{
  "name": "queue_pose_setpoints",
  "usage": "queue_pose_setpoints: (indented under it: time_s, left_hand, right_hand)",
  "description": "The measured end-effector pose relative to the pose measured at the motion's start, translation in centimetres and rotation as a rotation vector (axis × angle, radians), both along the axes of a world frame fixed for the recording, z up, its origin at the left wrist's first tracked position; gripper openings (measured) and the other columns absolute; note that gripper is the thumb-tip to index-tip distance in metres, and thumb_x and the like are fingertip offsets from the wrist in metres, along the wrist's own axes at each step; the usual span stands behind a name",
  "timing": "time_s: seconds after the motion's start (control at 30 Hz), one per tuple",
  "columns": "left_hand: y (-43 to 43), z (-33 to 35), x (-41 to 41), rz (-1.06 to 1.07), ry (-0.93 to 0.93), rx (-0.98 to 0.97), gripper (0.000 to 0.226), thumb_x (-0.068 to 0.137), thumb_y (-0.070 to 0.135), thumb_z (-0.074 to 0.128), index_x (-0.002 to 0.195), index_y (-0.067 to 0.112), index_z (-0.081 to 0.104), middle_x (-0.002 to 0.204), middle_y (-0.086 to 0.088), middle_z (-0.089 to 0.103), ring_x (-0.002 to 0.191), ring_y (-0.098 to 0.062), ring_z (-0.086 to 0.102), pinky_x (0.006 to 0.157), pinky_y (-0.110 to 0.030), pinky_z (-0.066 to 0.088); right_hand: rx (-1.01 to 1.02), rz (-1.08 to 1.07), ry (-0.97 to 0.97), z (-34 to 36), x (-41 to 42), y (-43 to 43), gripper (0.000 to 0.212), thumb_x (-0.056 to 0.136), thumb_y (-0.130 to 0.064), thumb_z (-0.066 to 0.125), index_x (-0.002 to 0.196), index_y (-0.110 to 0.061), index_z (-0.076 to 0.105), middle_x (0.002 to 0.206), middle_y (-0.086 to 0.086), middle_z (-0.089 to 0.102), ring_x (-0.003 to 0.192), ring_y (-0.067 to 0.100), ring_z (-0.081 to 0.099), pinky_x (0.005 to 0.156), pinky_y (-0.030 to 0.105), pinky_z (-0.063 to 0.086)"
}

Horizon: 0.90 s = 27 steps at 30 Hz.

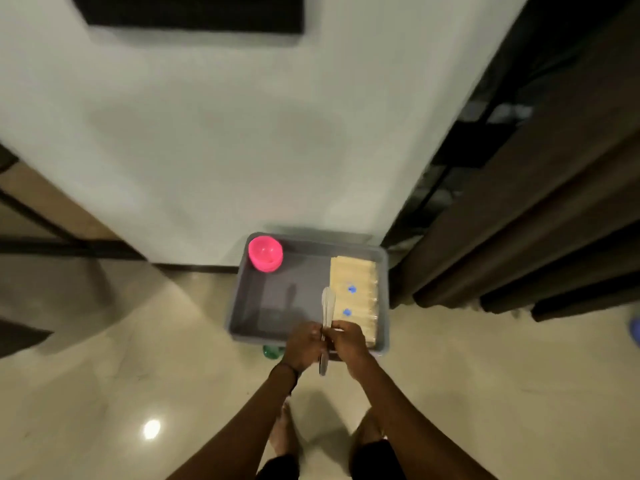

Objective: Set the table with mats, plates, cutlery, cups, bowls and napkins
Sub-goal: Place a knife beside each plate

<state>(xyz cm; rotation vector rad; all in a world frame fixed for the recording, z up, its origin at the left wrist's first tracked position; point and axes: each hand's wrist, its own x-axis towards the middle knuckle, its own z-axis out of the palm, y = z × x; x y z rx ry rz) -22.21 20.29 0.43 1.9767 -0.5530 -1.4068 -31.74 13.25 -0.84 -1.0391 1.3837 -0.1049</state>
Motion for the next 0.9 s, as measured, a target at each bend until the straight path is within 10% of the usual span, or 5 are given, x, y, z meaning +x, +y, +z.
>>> queue_pose_setpoints:
  time_s: [0.23, 0.53, 0.9]
  left_hand:
    - [-4.0, 7.7, -10.3, -0.366, -0.108, -0.118, 0.008, 0.082, 0.019, 0.062, 0.089, 0.023, 0.061, 0.077, -0.002, 0.064, 0.075, -0.019, 0.060, 0.075, -0.034, 0.055]
    - [-11.9, 10.7, -30.5, -0.664, 0.078, -0.152, 0.016, 0.076, 0.005, 0.065, 0.088, 0.011, 0.057, 0.094, -0.021, 0.065, 0.091, -0.038, 0.068, 0.077, -0.052, 0.059]
    - [-14.3, 9.1, -53.9, -1.117, 0.145, -0.129, 0.017, 0.075, 0.006, 0.066, 0.091, 0.010, 0.060, 0.086, -0.014, 0.068, 0.078, -0.026, 0.067, 0.063, -0.037, 0.059]
  right_hand:
    - [-0.040, -0.253, -0.130, 8.6, -14.0, -1.0, 0.012, 0.088, -0.007, 0.067, 0.097, -0.002, 0.074, 0.096, 0.025, 0.073, 0.089, 0.040, 0.072, 0.078, 0.050, 0.061]
    - [-0.149, -0.675, -0.221, 11.5, -35.0, -2.8, 0.012, 0.092, -0.003, 0.060, 0.099, -0.001, 0.070, 0.082, 0.016, 0.070, 0.068, 0.029, 0.070, 0.066, 0.040, 0.061]
    - [-0.171, -1.271, -0.227, 10.1, -55.1, 1.2, 0.017, 0.088, -0.004, 0.069, 0.103, 0.002, 0.068, 0.080, 0.018, 0.071, 0.070, 0.032, 0.070, 0.061, 0.039, 0.060]
